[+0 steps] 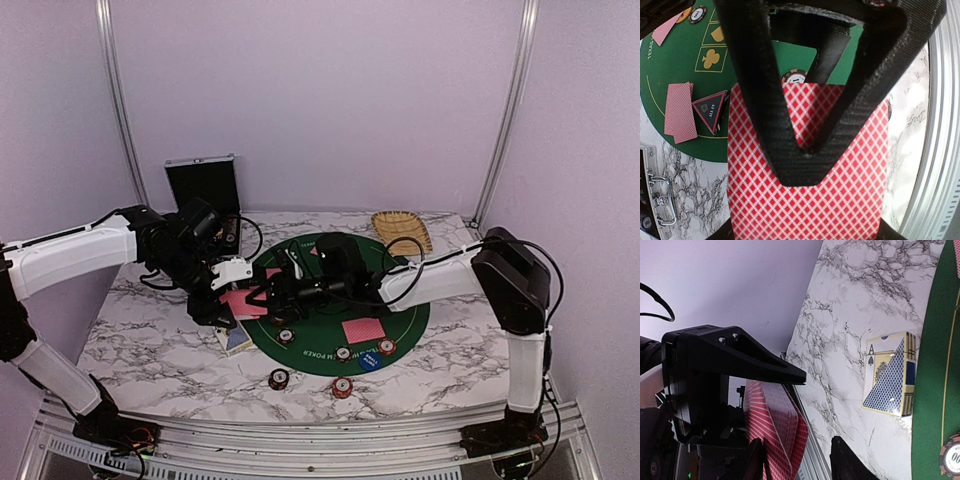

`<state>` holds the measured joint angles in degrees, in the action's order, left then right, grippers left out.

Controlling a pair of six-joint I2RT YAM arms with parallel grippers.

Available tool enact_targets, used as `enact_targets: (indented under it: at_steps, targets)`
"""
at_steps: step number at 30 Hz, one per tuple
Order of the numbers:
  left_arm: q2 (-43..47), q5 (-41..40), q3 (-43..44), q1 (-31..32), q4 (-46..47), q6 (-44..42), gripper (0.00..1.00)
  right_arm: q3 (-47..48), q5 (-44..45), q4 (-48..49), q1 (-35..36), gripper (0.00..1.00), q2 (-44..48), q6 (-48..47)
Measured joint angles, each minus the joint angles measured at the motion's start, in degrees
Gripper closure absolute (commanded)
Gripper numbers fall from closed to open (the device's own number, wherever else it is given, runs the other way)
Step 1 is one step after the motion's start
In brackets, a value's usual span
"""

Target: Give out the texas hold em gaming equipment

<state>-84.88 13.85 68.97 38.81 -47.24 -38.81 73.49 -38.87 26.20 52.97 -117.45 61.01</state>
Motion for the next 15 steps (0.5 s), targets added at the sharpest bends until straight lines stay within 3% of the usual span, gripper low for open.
enact_targets:
  at_steps: [15]
  targets:
    - [0.5,-0.5,0.0,0.0,0.0,0.0,1.00,-0.8,0.5,-6.1,-0.4,0.67,3.4,-2.8]
